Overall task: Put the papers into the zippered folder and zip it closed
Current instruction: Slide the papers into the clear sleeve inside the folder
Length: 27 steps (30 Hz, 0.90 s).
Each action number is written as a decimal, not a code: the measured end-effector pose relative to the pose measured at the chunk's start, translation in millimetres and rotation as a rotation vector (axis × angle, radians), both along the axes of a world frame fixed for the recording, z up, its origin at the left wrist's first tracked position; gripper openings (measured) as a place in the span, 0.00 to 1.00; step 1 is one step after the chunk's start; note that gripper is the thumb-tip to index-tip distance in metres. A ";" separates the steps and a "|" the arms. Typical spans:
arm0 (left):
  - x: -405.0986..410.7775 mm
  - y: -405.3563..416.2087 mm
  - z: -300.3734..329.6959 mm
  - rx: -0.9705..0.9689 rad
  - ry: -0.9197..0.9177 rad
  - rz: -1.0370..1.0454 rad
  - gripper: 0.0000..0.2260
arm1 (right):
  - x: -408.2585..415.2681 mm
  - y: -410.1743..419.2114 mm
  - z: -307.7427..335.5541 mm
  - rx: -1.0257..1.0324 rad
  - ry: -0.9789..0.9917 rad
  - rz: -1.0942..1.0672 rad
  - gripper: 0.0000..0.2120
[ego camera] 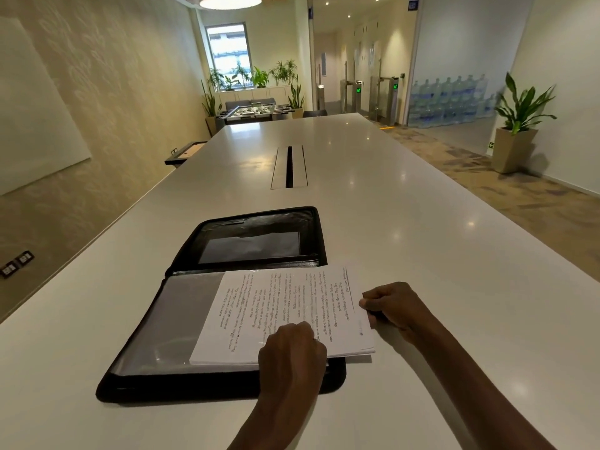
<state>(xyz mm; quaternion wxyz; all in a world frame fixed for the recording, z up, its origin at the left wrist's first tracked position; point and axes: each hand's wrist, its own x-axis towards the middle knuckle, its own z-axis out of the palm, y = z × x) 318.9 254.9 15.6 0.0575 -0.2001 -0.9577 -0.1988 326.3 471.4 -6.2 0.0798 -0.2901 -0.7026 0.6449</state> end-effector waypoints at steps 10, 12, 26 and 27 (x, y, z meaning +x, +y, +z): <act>0.6 1.7 3.5 -0.017 0.014 -0.004 0.09 | -11.4 -31.8 2.2 -0.132 0.023 0.014 0.04; 0.3 2.2 3.0 -0.014 0.009 -0.003 0.09 | -13.2 -36.7 2.2 -0.140 0.028 0.025 0.04; -0.9 6.7 -1.2 -0.027 0.026 0.028 0.09 | -32.5 -59.1 -7.8 0.086 0.024 -0.029 0.06; -0.7 6.8 -1.5 -0.025 0.029 0.024 0.09 | -33.3 -60.3 -8.0 0.087 0.027 -0.029 0.06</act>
